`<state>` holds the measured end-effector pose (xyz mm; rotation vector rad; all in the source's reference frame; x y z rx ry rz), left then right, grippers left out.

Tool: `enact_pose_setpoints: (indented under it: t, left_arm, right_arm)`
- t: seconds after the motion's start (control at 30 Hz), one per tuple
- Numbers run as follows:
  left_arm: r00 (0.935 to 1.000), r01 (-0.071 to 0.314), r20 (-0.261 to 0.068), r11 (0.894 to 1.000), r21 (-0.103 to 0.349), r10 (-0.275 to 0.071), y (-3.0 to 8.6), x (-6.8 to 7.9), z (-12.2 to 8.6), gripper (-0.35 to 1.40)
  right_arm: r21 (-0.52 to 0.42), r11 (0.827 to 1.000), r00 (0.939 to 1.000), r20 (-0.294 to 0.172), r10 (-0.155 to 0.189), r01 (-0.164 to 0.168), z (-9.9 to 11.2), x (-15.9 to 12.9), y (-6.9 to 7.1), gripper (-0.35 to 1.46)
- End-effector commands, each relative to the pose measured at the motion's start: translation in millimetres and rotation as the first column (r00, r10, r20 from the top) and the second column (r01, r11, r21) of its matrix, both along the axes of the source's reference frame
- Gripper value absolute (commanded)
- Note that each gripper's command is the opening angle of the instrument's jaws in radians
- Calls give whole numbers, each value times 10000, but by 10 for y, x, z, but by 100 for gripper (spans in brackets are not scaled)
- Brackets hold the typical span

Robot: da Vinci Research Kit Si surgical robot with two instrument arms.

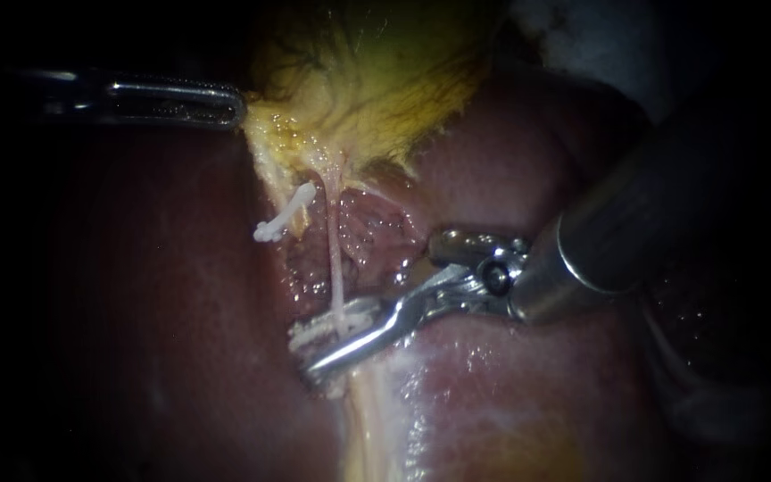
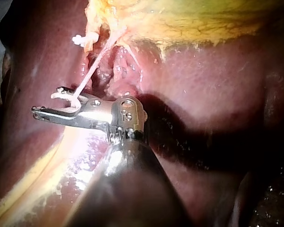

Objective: Clipping first clip right tube

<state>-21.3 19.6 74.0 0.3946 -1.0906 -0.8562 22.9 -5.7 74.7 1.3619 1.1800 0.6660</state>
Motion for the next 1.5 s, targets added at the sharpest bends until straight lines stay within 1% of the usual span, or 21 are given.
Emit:
enact_pose_setpoints:
  t: [0.03,0.2,0.3,0.47,0.57,0.67,0.77,0.87,0.93,1.0,1.07,1.2,1.5]
  left_arm:
    - [10000,1,0,10000,1,-1,0,0,0,-35]
    - [10000,0,0,10000,1,0,0,0,0,-35]
    - [10000,1,0,10000,1,-1,0,0,0,-35]
    - [10000,1,0,10000,1,-1,0,0,0,-35]
    - [10000,1,0,10000,1,-1,0,0,0,-35]
    - [10000,1,0,10000,1,-1,0,0,0,-35]
    - [10000,0,0,10000,1,0,0,0,0,-35]
    - [10000,1,0,10000,1,-1,0,0,0,-35]
    - [10000,1,-1,10000,1,-1,0,0,0,-35]
    - [10000,2,-1,10000,1,-2,0,0,0,-35]
    - [10000,2,-1,10000,1,-2,0,0,0,-35]
    - [10000,2,-1,10000,1,-2,0,0,0,-35]
    - [10000,3,-2,10000,1,-3,0,0,0,-35]
  right_arm:
    - [64,9999,10000,17,-80,80,0,0,-3,48]
    - [291,9992,9996,58,-268,266,1,-1,-12,46]
    - [432,9984,9993,103,-372,367,2,-3,-14,44]
    - [479,9981,9991,123,-396,389,3,-4,-15,37]
    - [480,9981,9992,125,-392,386,3,-4,-15,28]
    - [485,9982,9993,141,-359,352,4,-4,-13,11]
    - [597,9980,9994,279,-212,195,6,-4,-11,-5]
    - [704,9975,9992,376,-144,117,9,-5,-8,-19]
    - [752,9971,9990,435,-92,59,12,-6,-6,-35]
    - [745,9972,9990,443,-77,44,15,-6,-4,-35]
    - [676,9977,9983,570,-120,81,18,-7,-2,-35]
    - [576,9982,9973,712,-198,157,23,-10,-3,-35]
    - [570,9983,9973,713,-197,156,24,-10,-4,-35]
